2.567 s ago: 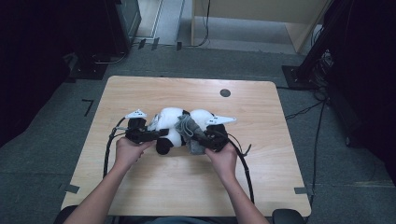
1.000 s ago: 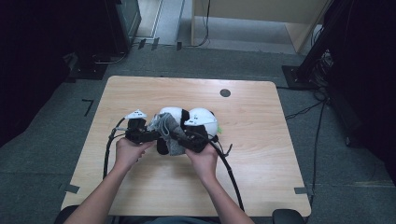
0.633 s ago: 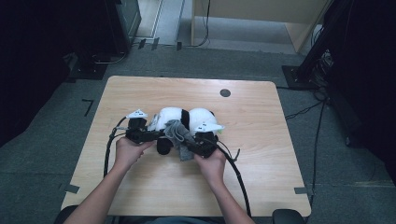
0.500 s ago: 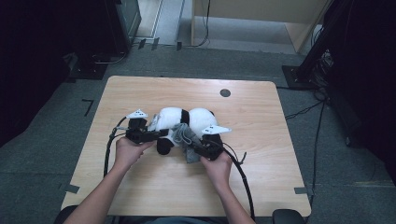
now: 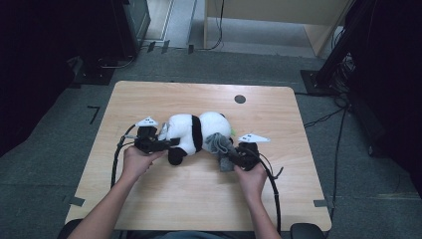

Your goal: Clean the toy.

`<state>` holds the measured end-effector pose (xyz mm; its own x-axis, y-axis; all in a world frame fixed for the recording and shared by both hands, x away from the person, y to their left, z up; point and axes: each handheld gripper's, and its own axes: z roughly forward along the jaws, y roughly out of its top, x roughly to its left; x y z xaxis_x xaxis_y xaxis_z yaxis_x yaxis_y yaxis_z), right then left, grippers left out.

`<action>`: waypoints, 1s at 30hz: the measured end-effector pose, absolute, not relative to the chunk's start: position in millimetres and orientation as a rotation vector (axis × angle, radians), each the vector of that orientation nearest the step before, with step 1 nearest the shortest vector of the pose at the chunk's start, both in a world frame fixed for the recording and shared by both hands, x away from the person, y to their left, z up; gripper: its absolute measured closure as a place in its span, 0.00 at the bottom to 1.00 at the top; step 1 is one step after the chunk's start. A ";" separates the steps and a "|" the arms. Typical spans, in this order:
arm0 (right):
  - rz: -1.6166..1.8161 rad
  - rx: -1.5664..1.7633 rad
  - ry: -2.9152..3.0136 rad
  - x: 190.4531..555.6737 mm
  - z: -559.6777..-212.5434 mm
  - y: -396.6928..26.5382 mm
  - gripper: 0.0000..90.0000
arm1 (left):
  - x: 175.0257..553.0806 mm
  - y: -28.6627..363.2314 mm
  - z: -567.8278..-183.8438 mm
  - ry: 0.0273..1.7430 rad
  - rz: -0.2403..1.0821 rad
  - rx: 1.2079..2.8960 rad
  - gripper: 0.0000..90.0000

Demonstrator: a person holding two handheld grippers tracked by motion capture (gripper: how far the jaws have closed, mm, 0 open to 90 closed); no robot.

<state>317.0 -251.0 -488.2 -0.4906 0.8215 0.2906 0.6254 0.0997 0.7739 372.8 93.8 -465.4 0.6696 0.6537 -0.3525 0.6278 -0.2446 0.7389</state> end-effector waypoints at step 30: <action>1.500 1.156 2.299 311.4 -467.7 -134.9 0.88 | 374.2 95.0 -463.8 1.036 0.005 1.911 0.62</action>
